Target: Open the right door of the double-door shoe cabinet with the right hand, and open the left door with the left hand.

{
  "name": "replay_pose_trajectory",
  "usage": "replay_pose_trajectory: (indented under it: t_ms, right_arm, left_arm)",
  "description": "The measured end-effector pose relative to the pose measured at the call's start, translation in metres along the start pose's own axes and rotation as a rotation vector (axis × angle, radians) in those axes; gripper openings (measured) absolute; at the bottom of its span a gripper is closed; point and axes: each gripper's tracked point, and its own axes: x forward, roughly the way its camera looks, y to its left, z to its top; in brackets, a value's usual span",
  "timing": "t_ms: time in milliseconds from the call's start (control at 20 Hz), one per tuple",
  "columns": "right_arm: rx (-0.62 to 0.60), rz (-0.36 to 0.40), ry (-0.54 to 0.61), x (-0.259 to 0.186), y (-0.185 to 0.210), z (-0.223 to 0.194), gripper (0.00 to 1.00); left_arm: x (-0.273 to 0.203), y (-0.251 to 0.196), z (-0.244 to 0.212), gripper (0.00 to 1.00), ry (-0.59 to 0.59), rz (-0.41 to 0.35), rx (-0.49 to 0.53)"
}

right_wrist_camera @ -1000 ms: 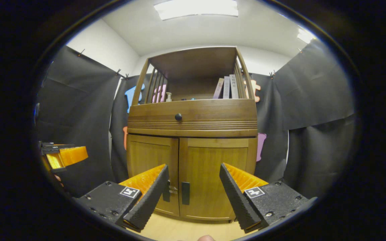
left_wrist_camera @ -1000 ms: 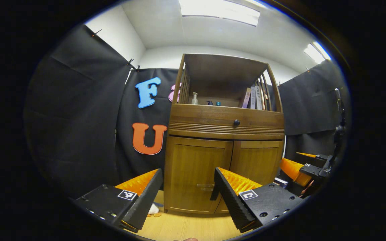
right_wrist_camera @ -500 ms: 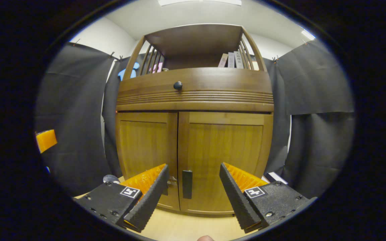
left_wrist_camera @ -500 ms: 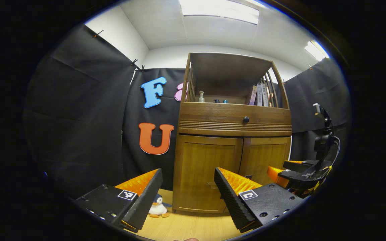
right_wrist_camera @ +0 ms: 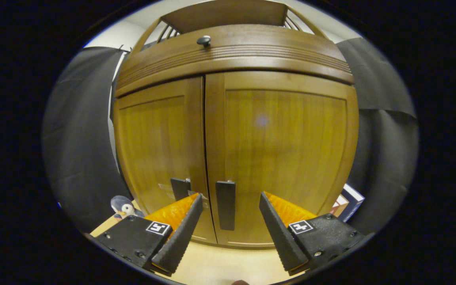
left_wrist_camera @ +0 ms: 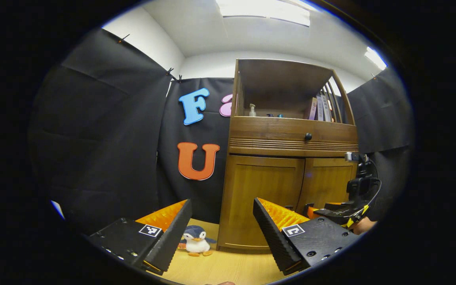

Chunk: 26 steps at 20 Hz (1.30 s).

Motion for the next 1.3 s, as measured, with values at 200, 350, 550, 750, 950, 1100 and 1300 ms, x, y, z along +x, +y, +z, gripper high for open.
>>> replay_pose_trajectory:
  t_ms: [200,350,550,750,950,1100,1300]
  right_arm:
    - [0.001,-0.018,0.013,0.028,0.0,-0.009,0.83]
    - [0.001,-0.008,0.015,0.041,0.006,-0.015,0.75]
    - [-0.018,-0.032,-0.012,0.049,0.009,-0.011,0.63]
    - [-0.009,-0.085,-0.01,0.052,0.005,-0.014,0.39]
    - [0.018,-0.08,0.015,0.049,0.006,-0.015,0.34]
    - [0.039,-0.059,0.031,0.038,0.006,-0.017,0.3]
    - [0.046,-0.035,0.027,0.006,0.004,-0.025,0.3]
  left_arm:
    - [-0.001,0.006,0.001,0.95,-0.002,0.014,0.012]
    - [-0.002,0.01,0.002,0.95,-0.002,0.017,0.007]
    - [-0.006,0.014,0.002,0.95,-0.006,0.028,-0.002]
    - [-0.011,0.02,0.001,0.95,0.0,0.035,-0.022]
    - [-0.017,0.026,-0.005,0.95,0.015,0.041,-0.027]
    - [-0.02,0.027,-0.005,0.95,0.017,0.042,-0.036]
    - [-0.019,0.021,-0.009,0.95,0.026,0.026,-0.026]
